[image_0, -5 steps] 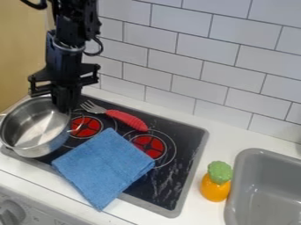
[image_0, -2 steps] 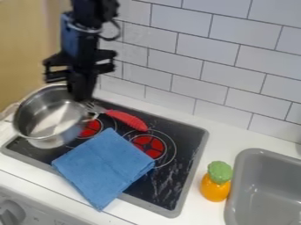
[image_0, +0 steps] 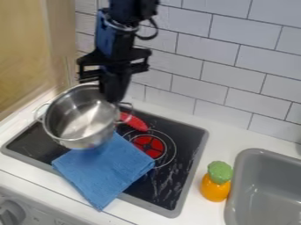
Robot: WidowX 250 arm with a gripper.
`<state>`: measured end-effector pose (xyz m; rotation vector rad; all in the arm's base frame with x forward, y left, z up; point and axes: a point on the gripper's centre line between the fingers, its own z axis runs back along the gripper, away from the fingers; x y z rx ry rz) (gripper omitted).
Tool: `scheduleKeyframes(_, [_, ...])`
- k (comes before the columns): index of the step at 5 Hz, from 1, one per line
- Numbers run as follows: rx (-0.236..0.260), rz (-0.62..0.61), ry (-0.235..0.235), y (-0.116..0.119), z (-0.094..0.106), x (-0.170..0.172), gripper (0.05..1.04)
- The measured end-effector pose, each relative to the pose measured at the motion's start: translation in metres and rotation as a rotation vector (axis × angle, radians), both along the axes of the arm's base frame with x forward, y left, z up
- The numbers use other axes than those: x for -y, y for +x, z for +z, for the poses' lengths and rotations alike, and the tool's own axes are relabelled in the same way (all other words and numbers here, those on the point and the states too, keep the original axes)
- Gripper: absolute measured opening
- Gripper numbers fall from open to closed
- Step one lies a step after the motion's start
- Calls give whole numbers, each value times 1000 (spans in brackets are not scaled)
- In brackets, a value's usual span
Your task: Put the pot on the top of the blue towel
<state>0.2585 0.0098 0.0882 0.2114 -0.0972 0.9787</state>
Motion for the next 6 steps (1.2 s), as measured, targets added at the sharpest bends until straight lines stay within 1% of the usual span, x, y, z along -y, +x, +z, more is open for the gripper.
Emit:
scheduleKeyframes(1, [10, -28, 7, 1, 0, 13, 50])
scheduleKeyframes(2, [7, -37, 19, 3, -8, 20, 50])
scheduleKeyframes(3, [-24, -40, 37, 5, -23, 20, 50])
scheduleKeyframes(4, [-44, -41, 51, 6, -33, 19, 50])
scheduleKeyframes(5, [-65, -47, 63, 4, -41, 17, 50])
scheduleKeyframes(6, [-84, -15, 85, -2, -47, 13, 72])
